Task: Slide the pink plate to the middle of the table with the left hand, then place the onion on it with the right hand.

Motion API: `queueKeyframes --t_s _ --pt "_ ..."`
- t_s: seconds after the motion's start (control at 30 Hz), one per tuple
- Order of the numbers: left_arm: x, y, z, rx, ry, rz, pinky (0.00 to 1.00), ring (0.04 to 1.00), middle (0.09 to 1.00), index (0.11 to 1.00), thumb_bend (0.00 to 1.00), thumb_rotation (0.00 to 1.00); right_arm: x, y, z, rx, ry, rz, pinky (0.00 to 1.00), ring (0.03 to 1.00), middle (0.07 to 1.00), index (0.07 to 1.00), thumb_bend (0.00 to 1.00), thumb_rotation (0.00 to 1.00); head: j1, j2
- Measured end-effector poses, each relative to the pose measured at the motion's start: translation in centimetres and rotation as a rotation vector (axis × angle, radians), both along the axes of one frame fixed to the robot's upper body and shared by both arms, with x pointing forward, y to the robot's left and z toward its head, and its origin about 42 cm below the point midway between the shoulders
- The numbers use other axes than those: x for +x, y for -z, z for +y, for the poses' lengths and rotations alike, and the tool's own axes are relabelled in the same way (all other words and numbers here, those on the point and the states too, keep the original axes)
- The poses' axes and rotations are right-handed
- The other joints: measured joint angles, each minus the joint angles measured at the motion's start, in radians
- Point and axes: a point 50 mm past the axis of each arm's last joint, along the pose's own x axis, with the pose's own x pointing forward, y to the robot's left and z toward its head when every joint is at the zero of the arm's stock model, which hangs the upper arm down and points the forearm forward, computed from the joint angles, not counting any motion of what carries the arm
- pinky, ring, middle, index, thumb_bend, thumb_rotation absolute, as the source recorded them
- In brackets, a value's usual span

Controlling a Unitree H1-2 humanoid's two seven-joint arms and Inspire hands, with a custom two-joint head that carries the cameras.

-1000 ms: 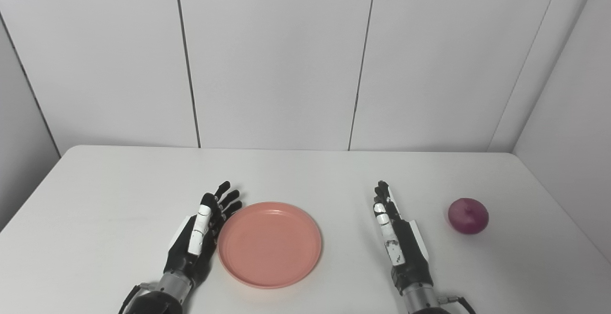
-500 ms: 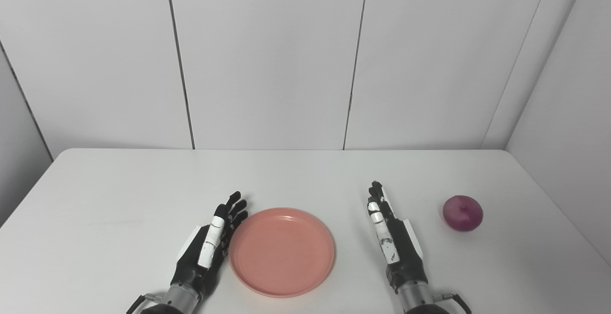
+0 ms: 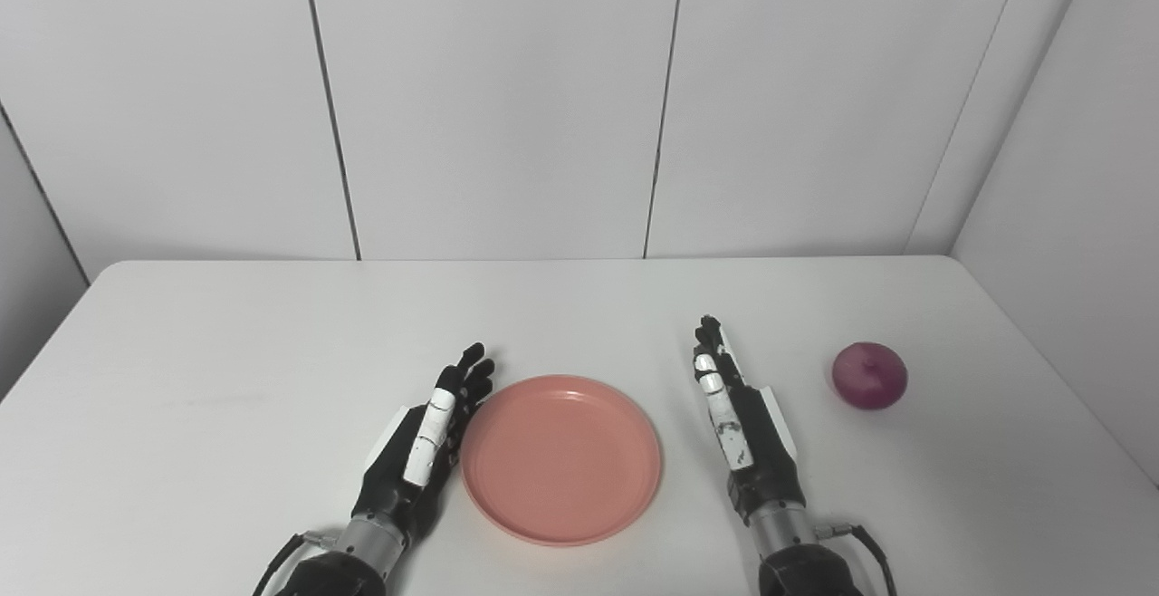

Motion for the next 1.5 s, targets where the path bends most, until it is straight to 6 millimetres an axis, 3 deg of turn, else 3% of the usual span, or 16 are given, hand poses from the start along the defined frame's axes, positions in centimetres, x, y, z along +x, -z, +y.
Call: queueKeyframes --t_s 0.57,0.87,1.1,1.13,1.33,1.5 --pt "-0.1 0.1 -0.1 -0.001 0.003 0.000 1.00 1.000 0.988 0.984 0.80 1.00 0.0 -0.7 -0.1 0.005 0.008 -0.011 1.00 0.993 0.977 0.994 0.64 1.00 -0.017 0.003" --pt "0.9 -0.1 -0.2 0.015 -0.003 -0.009 1.00 0.988 0.978 0.978 0.84 1.00 1.2 -4.3 -2.3 -0.176 0.071 -0.106 0.96 0.943 0.940 0.961 0.67 0.98 -0.025 0.009" --pt "1.4 -0.4 0.1 0.025 -0.019 -0.020 1.00 0.980 0.978 0.982 0.82 1.00 2.0 -7.4 -4.8 -0.411 0.161 -0.138 0.90 0.932 0.923 0.941 0.67 0.89 -0.014 0.023" --pt "1.4 -0.4 0.1 0.025 -0.021 -0.019 1.00 0.977 0.977 0.982 0.82 1.00 2.1 -7.7 -5.3 -0.429 0.169 -0.131 0.90 0.926 0.921 0.933 0.68 0.82 -0.014 0.023" --pt "1.5 -0.2 0.1 0.029 -0.028 -0.015 1.00 0.982 0.978 0.983 0.83 1.00 2.2 -8.9 -7.0 -0.511 0.170 -0.082 0.87 0.913 0.912 0.918 0.72 0.64 -0.008 0.035" --pt "1.5 -0.4 -0.4 0.017 -0.025 -0.017 1.00 0.984 0.979 0.984 0.83 1.00 2.9 -9.9 -8.4 -0.598 0.163 -0.041 0.87 0.919 0.918 0.906 0.75 0.55 -0.006 0.035"
